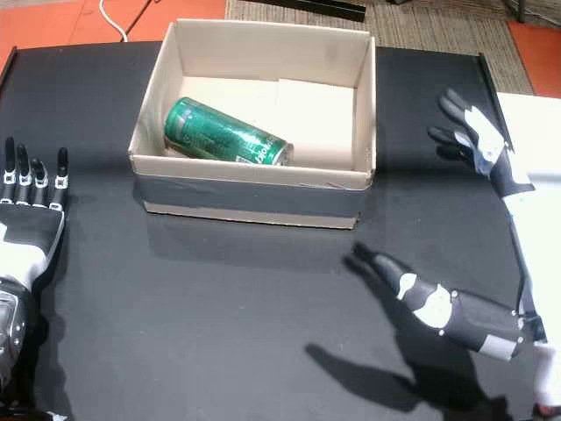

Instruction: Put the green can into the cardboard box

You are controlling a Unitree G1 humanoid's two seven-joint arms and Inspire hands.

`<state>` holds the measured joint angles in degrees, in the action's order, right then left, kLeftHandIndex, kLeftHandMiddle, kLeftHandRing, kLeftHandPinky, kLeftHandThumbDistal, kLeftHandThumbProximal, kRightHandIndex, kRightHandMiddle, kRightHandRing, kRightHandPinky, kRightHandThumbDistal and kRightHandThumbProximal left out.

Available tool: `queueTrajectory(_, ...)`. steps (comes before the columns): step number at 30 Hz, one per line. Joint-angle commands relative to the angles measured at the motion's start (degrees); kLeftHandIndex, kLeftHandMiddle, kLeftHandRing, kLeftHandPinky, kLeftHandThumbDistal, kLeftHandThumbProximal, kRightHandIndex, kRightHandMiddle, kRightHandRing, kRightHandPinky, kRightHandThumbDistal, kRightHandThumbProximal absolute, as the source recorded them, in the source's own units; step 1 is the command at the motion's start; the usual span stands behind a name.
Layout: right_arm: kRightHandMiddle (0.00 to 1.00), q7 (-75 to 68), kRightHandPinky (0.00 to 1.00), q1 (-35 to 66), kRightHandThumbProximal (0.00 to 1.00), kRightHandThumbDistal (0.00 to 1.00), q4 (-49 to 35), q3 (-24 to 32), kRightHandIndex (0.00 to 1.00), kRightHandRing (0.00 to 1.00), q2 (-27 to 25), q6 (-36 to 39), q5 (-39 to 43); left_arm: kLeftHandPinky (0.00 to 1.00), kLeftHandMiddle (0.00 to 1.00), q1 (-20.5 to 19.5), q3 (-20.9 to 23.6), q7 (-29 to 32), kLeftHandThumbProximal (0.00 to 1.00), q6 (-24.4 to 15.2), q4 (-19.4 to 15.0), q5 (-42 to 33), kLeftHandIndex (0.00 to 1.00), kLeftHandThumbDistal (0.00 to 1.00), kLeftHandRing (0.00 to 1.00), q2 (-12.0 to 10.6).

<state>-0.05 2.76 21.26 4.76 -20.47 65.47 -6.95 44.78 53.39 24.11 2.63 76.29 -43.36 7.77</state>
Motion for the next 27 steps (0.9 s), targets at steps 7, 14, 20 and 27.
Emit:
queueTrajectory(7, 0.77, -4.42, 0.94, 1.34, 0.56, 0.82, 13.24, 3.32, 0.67, 0.85, 9.66, 14.26, -5.67, 0.58, 0.28, -1.99, -0.29, -0.37, 0.65, 0.75, 1.1, 0.65, 0.55, 0.58, 0.37, 1.1)
queueTrajectory(14, 0.64, -6.62, 0.81, -3.33, 0.48, 0.02, 17.14, 15.28, 0.58, 0.71, 24.55, 26.96, -15.17, 0.53, 0.28, -1.84, -0.5, 0.14, 0.61, 0.81, 1.08, 0.9, 0.55, 0.64, 0.35, 1.48)
queueTrajectory(20, 0.53, -10.2, 0.72, -5.19, 0.83, 0.33, 20.58, 4.77, 0.45, 0.61, 20.23, 27.03, -9.61, 0.53, 0.28, -1.87, -0.15, 0.32, 0.57, 1.28, 1.18, 0.62, 0.54, 0.64, 0.35, 1.98)
queueTrajectory(27, 0.53, -13.51, 0.71, -7.31, 0.5, 0.43, 21.19, 11.84, 0.47, 0.62, 23.34, 27.03, -15.99, 0.52, 0.27, -1.61, -0.4, -0.2, 0.61, 0.94, 1.19, 1.1, 0.54, 0.63, 0.34, 2.38)
